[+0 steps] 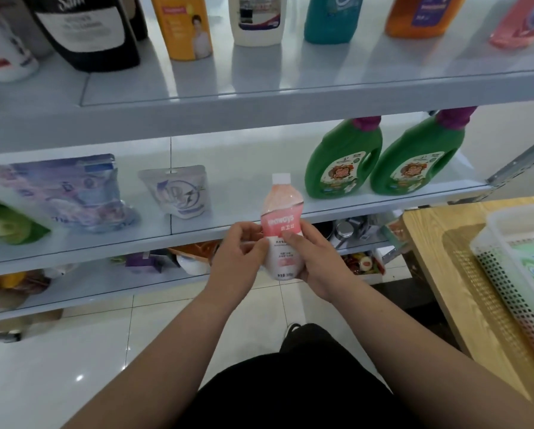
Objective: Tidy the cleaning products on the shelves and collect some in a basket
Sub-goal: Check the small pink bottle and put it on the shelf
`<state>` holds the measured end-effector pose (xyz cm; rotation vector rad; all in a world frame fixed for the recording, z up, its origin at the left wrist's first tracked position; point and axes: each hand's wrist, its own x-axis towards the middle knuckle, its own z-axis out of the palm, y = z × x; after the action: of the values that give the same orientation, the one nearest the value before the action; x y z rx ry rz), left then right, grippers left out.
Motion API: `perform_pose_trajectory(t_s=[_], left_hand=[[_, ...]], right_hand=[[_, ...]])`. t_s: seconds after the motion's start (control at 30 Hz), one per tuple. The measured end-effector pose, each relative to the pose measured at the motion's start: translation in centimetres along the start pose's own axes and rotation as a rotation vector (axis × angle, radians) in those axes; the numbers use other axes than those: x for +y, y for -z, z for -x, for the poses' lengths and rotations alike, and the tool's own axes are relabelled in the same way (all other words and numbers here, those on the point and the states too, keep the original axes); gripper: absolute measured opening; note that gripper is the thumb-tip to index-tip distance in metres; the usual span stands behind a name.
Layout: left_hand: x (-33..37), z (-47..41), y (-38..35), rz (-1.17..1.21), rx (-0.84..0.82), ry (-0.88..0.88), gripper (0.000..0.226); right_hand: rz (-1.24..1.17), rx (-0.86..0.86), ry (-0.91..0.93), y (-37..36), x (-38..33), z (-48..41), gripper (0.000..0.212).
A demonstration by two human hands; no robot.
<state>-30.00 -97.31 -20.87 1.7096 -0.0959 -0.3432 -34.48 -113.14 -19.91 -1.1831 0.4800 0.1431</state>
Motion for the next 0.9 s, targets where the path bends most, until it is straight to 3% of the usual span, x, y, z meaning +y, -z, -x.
perform_pose_trajectory(t_s=[0.17, 0.5, 0.67, 0.8, 0.9], left_hand=[[-0.9, 1.8, 0.8, 0.137, -0.145, 0.142, 0.047], [-0.4, 1.4, -0.2, -0.019, -0.073, 0.016, 0.082], [0.0, 0.6, -2.0, 0.009, -0.079, 0.055, 0.072], [0.5, -0.3, -3.9, 0.520, -0.142, 0.303, 0.046], [0.7, -0.7, -5.3, 0.576, -0.166, 0.339, 0.032]], right_hand=[[-0.080, 0.034, -0.047, -1.0, 1.0, 0.7, 0.026], [-0.007, -0.103, 0.082, 0.9, -0.2, -0.6, 0.024], [0.009, -0.134, 0.100, 2.7, -1.5, -1.6, 0.013], [0.022, -0.148, 0.033, 4.2, -2.8, -3.4, 0.029], [-0.117, -0.194, -0.002, 4.7, -3.3, -4.3, 0.041]])
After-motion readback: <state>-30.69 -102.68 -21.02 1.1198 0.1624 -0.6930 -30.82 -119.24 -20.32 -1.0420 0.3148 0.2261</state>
